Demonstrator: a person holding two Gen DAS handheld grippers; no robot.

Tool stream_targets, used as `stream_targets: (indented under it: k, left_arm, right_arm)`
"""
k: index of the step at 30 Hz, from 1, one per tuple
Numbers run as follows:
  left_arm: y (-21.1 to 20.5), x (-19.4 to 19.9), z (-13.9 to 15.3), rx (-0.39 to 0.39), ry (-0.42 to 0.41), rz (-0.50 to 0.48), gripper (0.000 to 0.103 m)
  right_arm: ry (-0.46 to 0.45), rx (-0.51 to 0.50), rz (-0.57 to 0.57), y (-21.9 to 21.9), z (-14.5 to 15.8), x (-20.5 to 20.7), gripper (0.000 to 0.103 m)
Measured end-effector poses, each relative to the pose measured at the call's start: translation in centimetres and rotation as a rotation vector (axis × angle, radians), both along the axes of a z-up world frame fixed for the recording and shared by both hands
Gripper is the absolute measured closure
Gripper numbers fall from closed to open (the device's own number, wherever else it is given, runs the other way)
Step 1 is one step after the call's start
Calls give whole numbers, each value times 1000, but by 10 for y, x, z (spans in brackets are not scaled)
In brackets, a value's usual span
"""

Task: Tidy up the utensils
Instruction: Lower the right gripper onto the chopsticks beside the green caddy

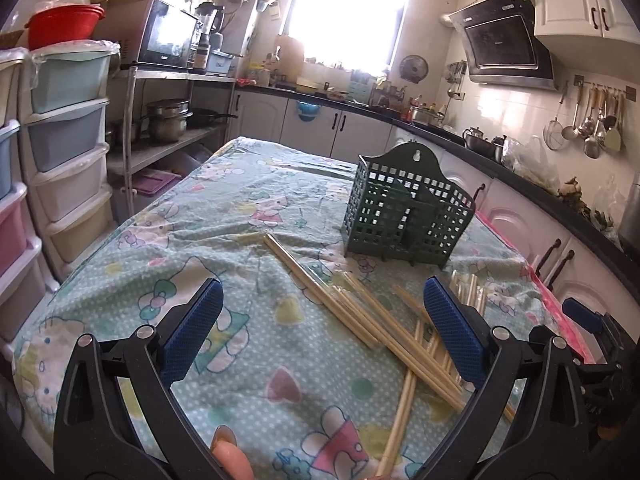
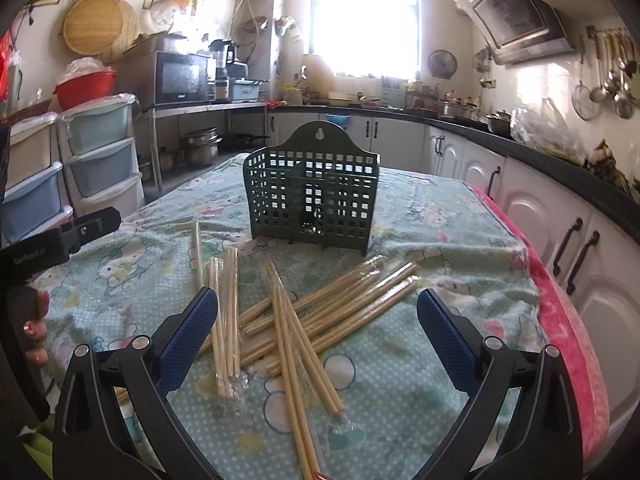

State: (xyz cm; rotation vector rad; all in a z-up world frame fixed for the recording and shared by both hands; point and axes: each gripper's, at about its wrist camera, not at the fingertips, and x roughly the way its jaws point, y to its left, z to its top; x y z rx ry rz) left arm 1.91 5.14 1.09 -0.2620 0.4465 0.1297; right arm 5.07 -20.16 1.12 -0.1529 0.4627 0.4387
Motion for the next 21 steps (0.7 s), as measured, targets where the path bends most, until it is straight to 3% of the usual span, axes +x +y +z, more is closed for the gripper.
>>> stream_targets:
  k: [8, 11, 21]
  left_arm:
    - [10, 20, 9, -8, 10, -10, 10]
    - [13, 27, 12, -31, 11, -30, 10]
    - [13, 58, 12, -9, 86, -38, 10]
  right_arm:
    - [40, -40, 54, 18, 1, 26, 7]
    - [76, -60, 73, 25, -1, 38, 17]
    - [184, -93, 134, 47, -15, 65, 28]
